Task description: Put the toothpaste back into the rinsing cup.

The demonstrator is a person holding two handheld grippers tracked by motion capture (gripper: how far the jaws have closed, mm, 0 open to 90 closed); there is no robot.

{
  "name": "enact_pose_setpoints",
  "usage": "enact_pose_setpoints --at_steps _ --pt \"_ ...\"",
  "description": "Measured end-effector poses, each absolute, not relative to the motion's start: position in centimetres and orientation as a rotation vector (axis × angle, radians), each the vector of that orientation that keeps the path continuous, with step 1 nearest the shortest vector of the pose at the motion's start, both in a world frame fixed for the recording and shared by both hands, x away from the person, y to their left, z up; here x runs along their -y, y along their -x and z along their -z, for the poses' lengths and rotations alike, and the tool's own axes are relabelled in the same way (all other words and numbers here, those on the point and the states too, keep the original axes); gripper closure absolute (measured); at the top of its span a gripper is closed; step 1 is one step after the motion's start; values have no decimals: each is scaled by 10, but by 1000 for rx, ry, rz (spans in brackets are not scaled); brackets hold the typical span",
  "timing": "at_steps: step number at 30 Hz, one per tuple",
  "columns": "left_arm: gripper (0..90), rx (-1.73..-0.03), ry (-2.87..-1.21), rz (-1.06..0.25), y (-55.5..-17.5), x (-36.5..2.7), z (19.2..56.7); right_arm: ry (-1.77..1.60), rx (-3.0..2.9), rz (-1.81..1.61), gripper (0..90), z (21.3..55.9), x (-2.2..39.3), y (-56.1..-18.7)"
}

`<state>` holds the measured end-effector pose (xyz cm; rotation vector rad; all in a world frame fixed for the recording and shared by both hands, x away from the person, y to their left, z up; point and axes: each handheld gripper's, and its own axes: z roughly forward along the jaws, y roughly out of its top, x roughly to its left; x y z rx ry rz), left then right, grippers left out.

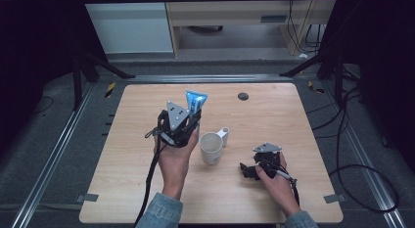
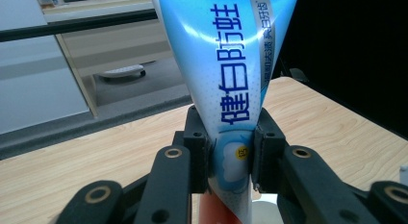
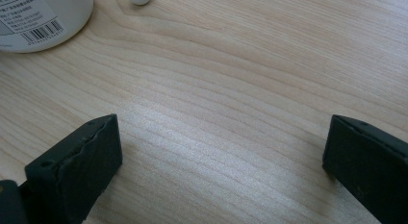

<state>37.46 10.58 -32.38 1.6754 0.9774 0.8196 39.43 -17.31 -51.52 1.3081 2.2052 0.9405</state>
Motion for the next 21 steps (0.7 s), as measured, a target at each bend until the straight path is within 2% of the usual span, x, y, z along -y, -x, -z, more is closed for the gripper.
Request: enact_pose_setpoints --at_steps 21 --pt "723 -969 -1599 -819 -378 -91 316 -1306 -2207 -939 3 515 173 -394"
